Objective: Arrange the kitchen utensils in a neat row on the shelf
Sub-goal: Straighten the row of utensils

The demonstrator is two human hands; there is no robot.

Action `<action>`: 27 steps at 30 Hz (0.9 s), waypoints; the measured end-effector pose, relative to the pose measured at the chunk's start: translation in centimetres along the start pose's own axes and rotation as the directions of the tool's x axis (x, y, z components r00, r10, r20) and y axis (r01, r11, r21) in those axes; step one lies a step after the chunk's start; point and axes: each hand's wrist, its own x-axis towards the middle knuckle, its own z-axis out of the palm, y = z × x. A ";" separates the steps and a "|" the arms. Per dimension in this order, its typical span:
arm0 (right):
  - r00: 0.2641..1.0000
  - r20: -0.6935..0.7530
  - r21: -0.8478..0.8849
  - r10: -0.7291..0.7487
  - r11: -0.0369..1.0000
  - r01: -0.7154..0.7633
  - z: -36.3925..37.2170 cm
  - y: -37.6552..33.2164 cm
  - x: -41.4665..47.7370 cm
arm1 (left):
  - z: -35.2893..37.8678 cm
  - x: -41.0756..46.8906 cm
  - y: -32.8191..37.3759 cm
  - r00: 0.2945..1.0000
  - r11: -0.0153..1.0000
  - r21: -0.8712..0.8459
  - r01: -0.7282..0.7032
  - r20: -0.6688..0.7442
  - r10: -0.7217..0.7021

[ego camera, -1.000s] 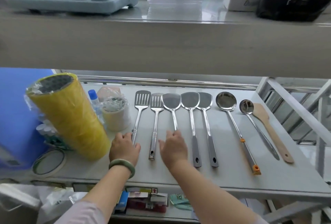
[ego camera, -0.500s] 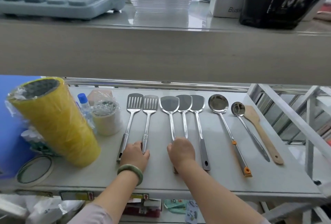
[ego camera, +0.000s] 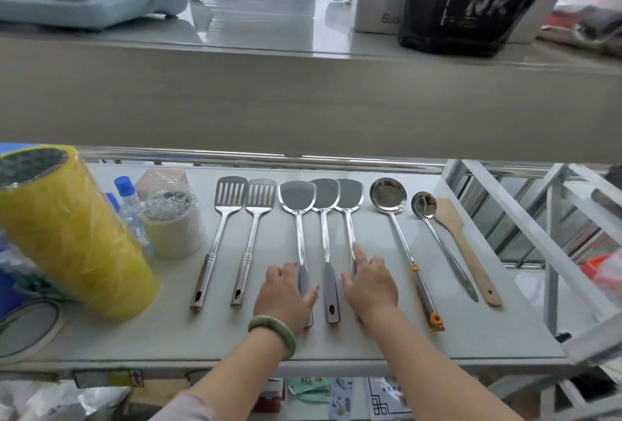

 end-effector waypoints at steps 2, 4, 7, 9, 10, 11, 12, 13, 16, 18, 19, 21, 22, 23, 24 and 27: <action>0.997 0.023 -0.046 -0.071 0.996 0.072 0.6 0.4 0.1 | 1.0 0.0 1.1 0.998 1.000 0.016 -0.003 0.056 0.002; 0.995 0.018 -0.103 -0.101 0.989 0.102 0.8 1.1 0.4 | 1.4 0.3 1.6 0.998 0.999 0.033 0.005 0.065 -0.007; 0.999 -0.007 -0.059 -0.054 0.997 0.054 0.2 2.4 0.8 | 1.6 0.7 1.8 0.998 0.999 0.041 0.019 0.056 -0.021; 1.000 -0.001 -0.042 -0.021 0.999 0.021 -0.6 3.0 0.9 | 1.6 1.0 1.9 0.998 0.998 0.041 0.038 0.050 -0.040; 1.000 0.000 -0.043 -0.011 0.999 0.011 -0.8 3.2 0.9 | 1.6 1.2 2.0 0.998 0.998 0.044 0.048 0.045 -0.050; 1.000 -0.015 -0.049 -0.004 0.999 0.003 -1.1 3.2 0.9 | 1.5 1.3 2.0 0.997 0.997 0.047 0.056 0.043 -0.058; 0.999 -0.048 -0.062 -0.006 0.998 0.003 -1.2 3.0 1.0 | 1.6 1.4 2.0 0.997 0.997 0.050 0.059 0.041 -0.061; 0.996 -0.087 -0.070 -0.024 0.997 0.018 -1.3 2.5 1.0 | 1.5 1.4 2.1 0.997 0.997 0.050 0.057 0.039 -0.059; 0.991 -0.059 0.048 -0.120 0.991 0.122 -0.8 -0.1 0.6 | 1.6 1.5 2.0 0.998 0.997 0.038 0.062 0.031 -0.064; 0.987 0.040 0.121 -0.156 0.981 0.150 0.1 -2.0 0.1 | 1.7 1.6 1.9 0.996 0.996 0.037 0.085 0.006 -0.085; 0.984 0.078 0.125 -0.158 0.981 0.147 0.4 -2.7 -0.1 | 1.7 1.6 1.8 0.995 0.994 0.039 0.101 -0.002 -0.101; 0.983 0.116 0.106 -0.139 0.986 0.127 0.8 -3.4 -0.1 | 1.6 1.6 1.6 0.991 0.990 0.041 0.132 -0.005 -0.132; 0.984 0.122 0.096 -0.132 0.988 0.121 0.9 -3.5 0.0 | 1.5 1.6 1.4 0.990 0.989 0.045 0.143 -0.003 -0.143; 0.984 0.127 0.086 -0.128 0.989 0.117 0.8 -3.4 0.2 | 1.4 1.6 1.2 0.989 0.988 0.048 0.150 0.000 -0.150; 0.984 0.127 0.077 -0.124 0.990 0.115 0.8 -3.3 0.3 | 1.3 1.6 1.0 0.988 0.987 0.050 0.154 0.007 -0.154; 0.989 0.099 0.071 -0.112 0.992 0.106 0.7 -2.6 0.6 | 1.1 1.7 0.7 0.989 0.988 0.053 0.145 0.020 -0.146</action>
